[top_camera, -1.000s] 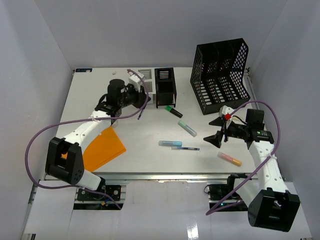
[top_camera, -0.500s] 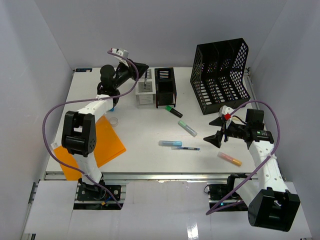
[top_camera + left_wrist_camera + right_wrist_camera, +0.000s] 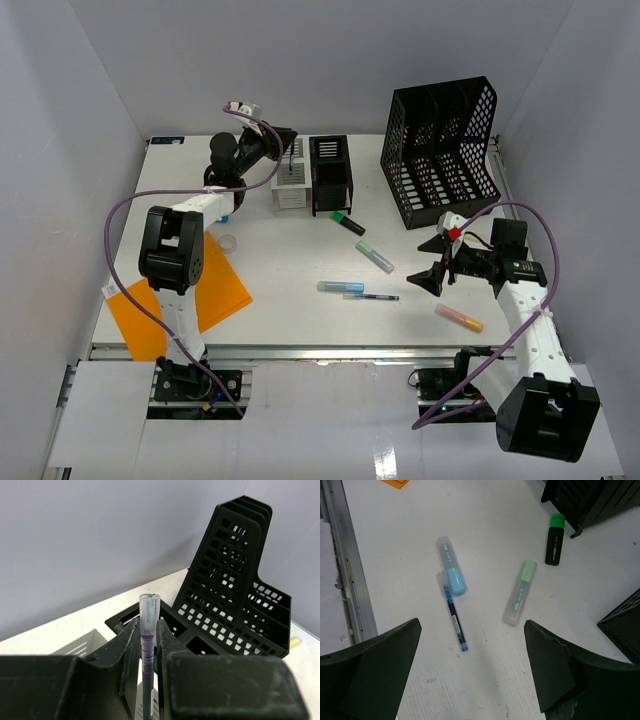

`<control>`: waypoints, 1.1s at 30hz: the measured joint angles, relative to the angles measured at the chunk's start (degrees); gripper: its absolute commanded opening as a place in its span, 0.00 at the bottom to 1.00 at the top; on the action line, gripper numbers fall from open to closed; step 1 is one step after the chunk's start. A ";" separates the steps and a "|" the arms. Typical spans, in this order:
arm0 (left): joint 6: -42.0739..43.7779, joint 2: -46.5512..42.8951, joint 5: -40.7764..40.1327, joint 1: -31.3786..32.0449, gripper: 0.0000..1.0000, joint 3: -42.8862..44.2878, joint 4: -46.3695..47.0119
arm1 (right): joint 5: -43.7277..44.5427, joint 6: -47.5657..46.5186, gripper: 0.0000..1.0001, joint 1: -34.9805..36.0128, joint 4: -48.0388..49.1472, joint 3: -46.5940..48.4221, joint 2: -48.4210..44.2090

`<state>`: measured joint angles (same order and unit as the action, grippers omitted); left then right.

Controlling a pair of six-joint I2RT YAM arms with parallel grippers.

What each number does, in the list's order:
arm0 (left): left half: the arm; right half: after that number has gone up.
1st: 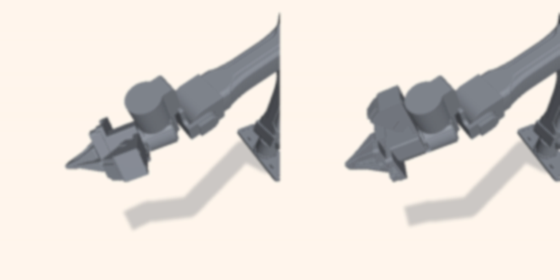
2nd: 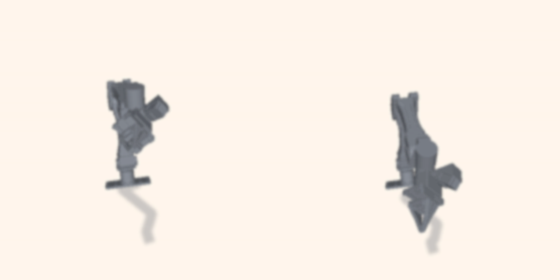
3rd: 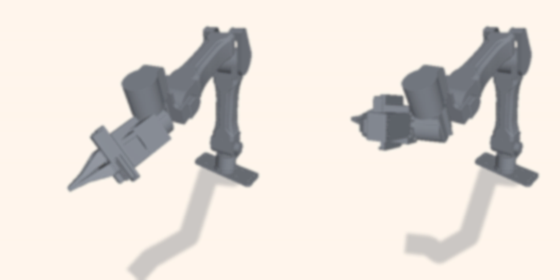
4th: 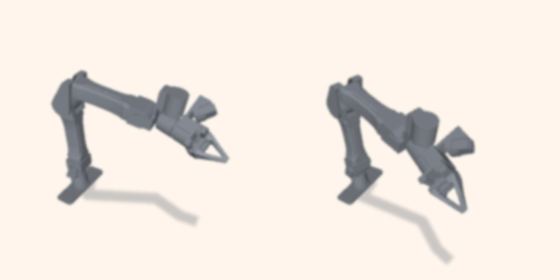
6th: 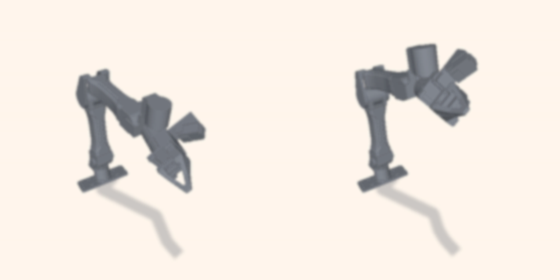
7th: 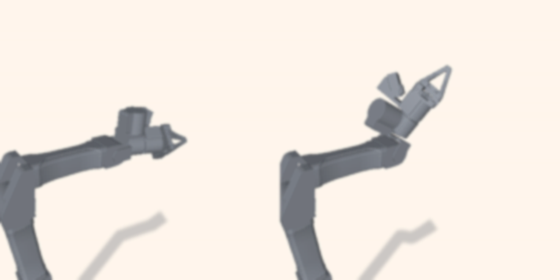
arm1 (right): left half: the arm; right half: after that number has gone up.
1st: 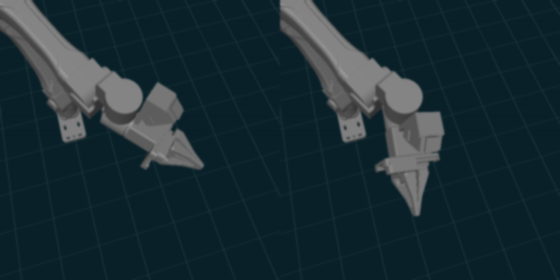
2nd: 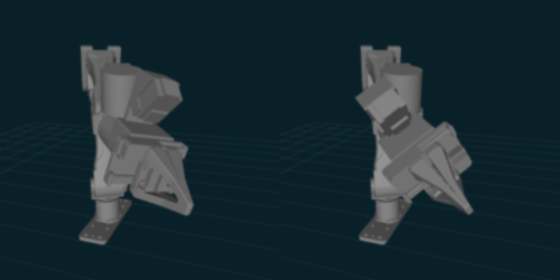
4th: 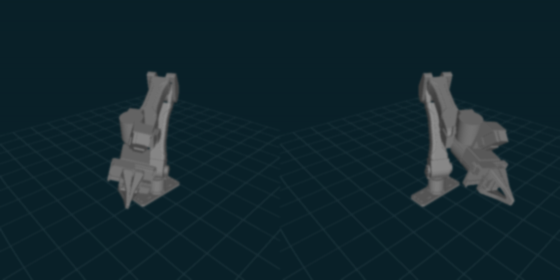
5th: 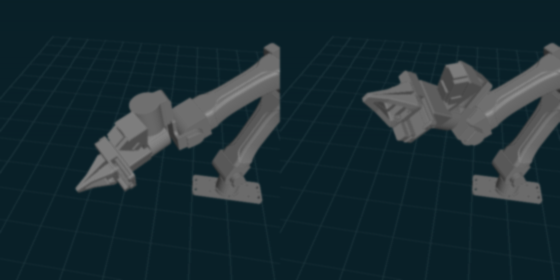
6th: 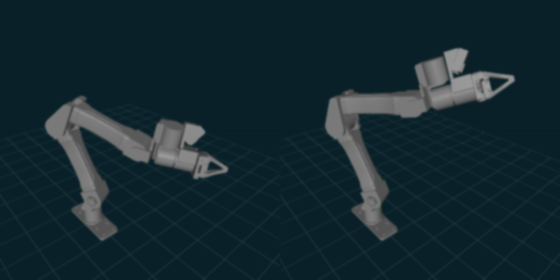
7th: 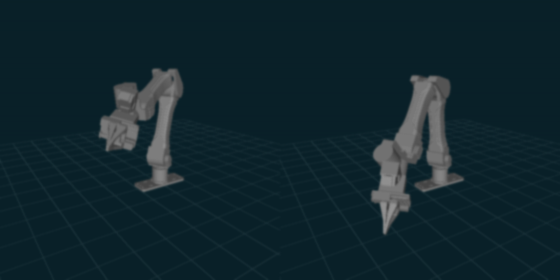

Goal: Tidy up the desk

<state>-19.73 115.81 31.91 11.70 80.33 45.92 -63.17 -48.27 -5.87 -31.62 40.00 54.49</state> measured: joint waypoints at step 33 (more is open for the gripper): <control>-13.12 -61.17 -6.08 -0.34 0.98 -44.22 -16.89 | 33.06 -5.70 0.99 35.36 15.22 -9.30 13.67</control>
<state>-32.85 54.64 25.83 11.35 36.11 29.02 -30.11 -53.97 29.49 -16.41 30.70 68.15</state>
